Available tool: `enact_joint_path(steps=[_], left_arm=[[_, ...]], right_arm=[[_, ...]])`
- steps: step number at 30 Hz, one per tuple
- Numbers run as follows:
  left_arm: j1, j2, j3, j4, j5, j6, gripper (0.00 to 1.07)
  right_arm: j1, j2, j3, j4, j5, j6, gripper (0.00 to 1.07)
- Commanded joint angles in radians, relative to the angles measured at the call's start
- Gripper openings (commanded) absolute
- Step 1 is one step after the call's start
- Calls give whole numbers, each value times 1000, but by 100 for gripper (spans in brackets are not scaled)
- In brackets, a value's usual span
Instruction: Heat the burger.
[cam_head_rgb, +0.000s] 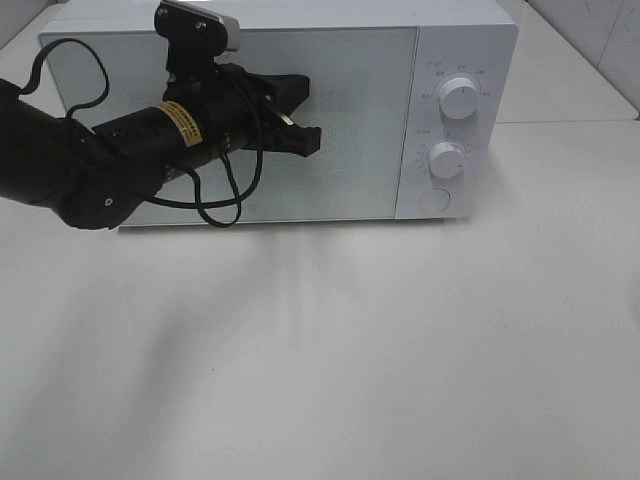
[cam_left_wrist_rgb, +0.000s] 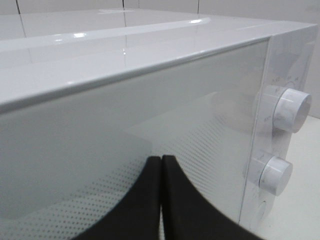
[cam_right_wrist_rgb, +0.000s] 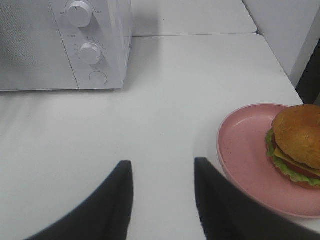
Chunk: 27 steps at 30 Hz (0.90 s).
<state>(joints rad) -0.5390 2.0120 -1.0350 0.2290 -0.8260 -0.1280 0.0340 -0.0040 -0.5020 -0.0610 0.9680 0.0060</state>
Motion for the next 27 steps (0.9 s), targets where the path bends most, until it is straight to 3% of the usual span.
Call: enact_joint_path(steps=[1,9,11,13,14,15,16,18,19,26,27], left_arm=[[16,-26,-24,-193,57,30,0],[-24,-137,65,-194,87,31,0],[-52,-248,114,-181,269,45,0],[-61,-278,121,-178,321,49,0],[-76,-340,132,-172,467,61,0],[-76,-340,132,-172,467,61,0],[-90,-394,134,-171,630,61,0],[-96,-418,134,-171,699,61,0],[-107,-476,134,-172,855,60,0],[-110,-623,134,-185,1205,60,0],[-110,-674,134,-199,1291,60,4]], right_arm=[[-5,-26,6,1,-7,3,42],[-5,-26,6,0,-7,4,42],[-5,-26,6,0,-7,4,42],[-5,-26,6,0,-7,4,42],[-5,-26,6,0,-7,4,42],[-5,-26,6,0,-7,4,42],[-5,-26,6,0,-7,4,42],[-5,-26,6,0,-7,4,42],[-5,-26,6,0,-7,4,42],[-5,-26,6,0,-7,4,42],[-5,-26,6,0,-7,4,42]])
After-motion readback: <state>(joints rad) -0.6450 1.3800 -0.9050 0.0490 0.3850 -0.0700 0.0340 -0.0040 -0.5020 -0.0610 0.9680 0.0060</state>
